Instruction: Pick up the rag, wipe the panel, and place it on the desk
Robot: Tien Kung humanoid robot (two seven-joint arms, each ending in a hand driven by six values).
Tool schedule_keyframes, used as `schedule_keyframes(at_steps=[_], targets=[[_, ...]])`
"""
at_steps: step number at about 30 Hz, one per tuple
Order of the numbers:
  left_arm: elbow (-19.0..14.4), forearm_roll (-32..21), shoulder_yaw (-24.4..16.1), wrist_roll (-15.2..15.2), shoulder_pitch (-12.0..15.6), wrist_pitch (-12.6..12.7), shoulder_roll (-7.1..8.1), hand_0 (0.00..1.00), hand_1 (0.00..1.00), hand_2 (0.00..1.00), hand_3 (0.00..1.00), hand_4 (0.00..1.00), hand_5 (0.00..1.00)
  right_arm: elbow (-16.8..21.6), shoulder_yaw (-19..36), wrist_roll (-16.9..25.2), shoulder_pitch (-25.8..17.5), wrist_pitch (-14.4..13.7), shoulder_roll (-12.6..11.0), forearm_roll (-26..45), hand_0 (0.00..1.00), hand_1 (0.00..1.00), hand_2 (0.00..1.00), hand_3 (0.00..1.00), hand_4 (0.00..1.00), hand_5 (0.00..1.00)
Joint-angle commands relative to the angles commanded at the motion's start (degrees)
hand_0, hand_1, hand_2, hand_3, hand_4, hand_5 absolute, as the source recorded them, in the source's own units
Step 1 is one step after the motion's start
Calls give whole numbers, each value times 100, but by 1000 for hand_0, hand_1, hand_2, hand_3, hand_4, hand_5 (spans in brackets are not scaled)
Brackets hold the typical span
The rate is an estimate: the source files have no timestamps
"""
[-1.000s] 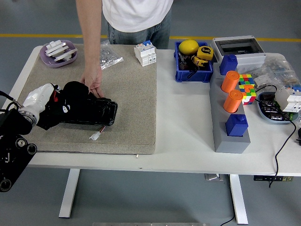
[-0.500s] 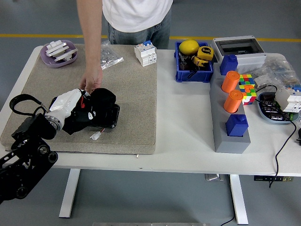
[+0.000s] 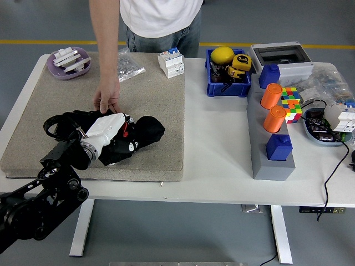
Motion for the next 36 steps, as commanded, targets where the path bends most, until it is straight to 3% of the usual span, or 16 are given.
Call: schedule_keyframes(at_steps=[14, 36], targets=[[77, 143, -372, 83, 69, 37, 76, 241, 231, 528, 432, 2, 2, 3, 21, -3, -1, 3, 8, -3, 770, 648, 688, 731, 998, 631], [347, 502, -1360, 212, 398, 22, 496, 237, 235, 526, 435, 23, 2, 2, 68, -6, -5, 14, -1, -15, 770, 648, 688, 731, 998, 631]])
